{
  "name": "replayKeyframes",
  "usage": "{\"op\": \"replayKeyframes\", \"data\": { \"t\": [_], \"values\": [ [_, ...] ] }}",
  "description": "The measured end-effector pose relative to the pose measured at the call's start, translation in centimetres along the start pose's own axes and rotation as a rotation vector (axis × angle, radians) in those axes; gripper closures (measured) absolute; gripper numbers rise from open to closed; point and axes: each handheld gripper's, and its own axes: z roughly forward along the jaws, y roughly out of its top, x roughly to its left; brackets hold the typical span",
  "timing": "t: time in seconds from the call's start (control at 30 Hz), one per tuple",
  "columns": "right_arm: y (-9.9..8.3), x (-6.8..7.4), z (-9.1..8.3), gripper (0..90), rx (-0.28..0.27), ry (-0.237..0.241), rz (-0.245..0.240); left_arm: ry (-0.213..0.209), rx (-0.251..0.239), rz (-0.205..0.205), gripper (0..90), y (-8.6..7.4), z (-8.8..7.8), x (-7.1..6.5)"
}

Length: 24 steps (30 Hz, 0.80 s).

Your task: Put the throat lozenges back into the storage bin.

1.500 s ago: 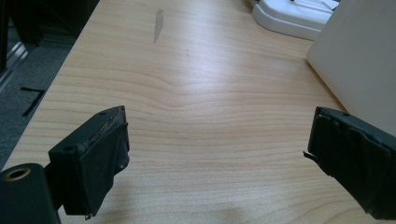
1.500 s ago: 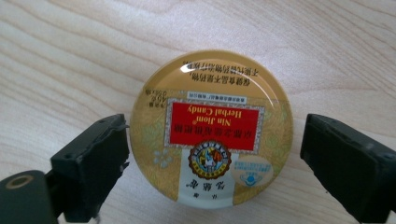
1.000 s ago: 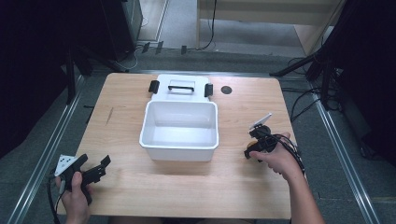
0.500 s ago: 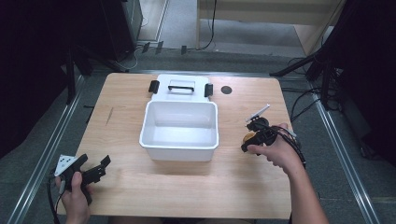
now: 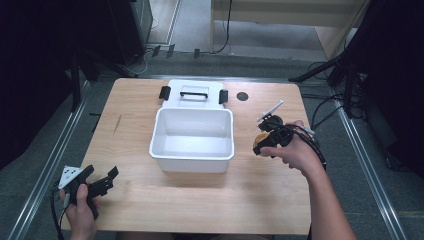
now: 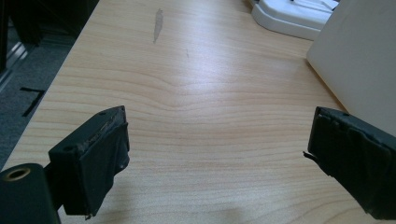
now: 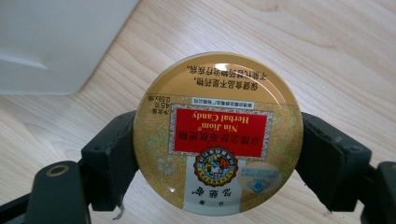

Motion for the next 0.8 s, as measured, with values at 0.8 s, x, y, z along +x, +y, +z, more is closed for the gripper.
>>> {"op": "replayKeyframes", "data": {
  "t": [0.8],
  "values": [
    [4.2,2.8,-2.7,20.4,-0.035,-0.006,-0.09,-0.003,0.003,-0.001,6.1,0.0,0.0,0.0]
  ]
}}
